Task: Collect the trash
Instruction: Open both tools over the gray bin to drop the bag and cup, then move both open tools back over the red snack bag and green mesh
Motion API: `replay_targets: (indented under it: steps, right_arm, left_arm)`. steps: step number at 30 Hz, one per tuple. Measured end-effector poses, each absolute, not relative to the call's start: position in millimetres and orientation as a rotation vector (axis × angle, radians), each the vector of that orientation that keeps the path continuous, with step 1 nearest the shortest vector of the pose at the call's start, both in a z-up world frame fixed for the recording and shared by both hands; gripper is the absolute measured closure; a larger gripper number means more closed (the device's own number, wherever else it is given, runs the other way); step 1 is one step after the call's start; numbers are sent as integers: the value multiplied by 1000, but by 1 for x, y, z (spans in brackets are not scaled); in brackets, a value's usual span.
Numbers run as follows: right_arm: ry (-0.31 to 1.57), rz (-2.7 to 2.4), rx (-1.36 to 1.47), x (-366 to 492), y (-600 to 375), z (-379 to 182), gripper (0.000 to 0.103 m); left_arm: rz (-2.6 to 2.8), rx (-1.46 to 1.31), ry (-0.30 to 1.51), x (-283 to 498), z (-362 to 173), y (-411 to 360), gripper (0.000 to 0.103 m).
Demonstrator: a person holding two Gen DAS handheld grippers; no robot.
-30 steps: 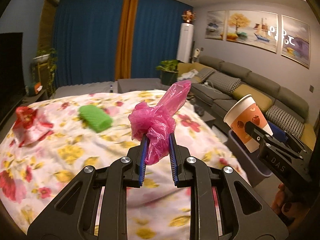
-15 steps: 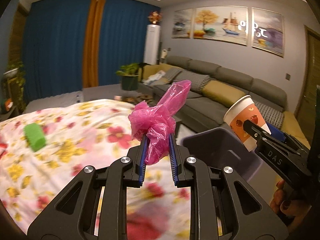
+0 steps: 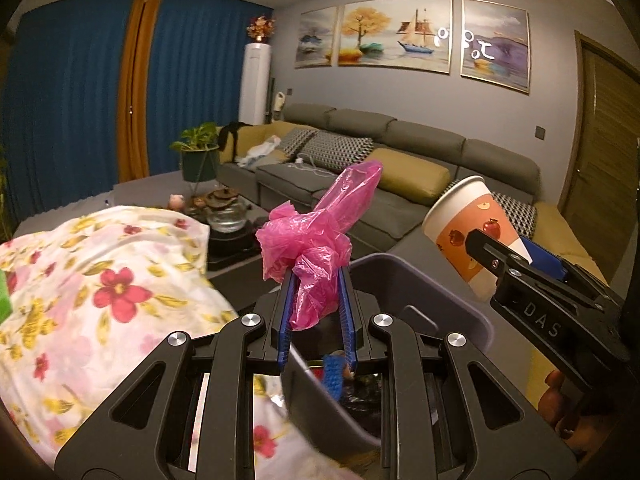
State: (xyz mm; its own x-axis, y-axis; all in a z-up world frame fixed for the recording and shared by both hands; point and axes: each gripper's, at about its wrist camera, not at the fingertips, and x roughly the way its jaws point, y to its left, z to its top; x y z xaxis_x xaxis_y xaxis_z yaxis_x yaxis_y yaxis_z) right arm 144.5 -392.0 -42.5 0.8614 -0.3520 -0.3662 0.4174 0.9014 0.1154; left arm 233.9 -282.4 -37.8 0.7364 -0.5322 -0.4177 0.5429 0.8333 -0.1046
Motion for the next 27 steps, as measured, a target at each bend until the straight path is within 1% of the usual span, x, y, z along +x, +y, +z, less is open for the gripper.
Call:
replay_targets:
  steps: [12, 14, 15, 16, 17, 18, 19, 22, 27]
  right_arm:
    - [316, -405, 214, 150, -396, -44, 42]
    - [307, -403, 216, 148, -396, -43, 42]
    - [302, -398, 219, 147, -396, -42, 41]
    - [299, -402, 219, 148, -399, -41, 38]
    - [295, -408, 220, 148, -399, -40, 36]
    - [292, -409, 225, 146, -400, -40, 36]
    - [291, -410, 228, 146, -400, -39, 36]
    - [289, -421, 234, 141, -399, -39, 36]
    - [297, -421, 233, 138, -392, -36, 34]
  left_arm:
    - [-667, 5, 452, 248, -49, -301, 82]
    - [-683, 7, 458, 249, -51, -303, 78]
    - [-683, 9, 462, 249, -51, -304, 74]
    - [-681, 8, 469, 251, -53, -303, 66]
    - [-684, 1, 474, 252, -54, -302, 61]
    - [-693, -11, 476, 253, -54, -300, 54]
    - [-697, -19, 475, 253, -54, -299, 49]
    - [-695, -22, 466, 252, -53, -295, 44]
    - [-683, -49, 476, 252, -52, -281, 39]
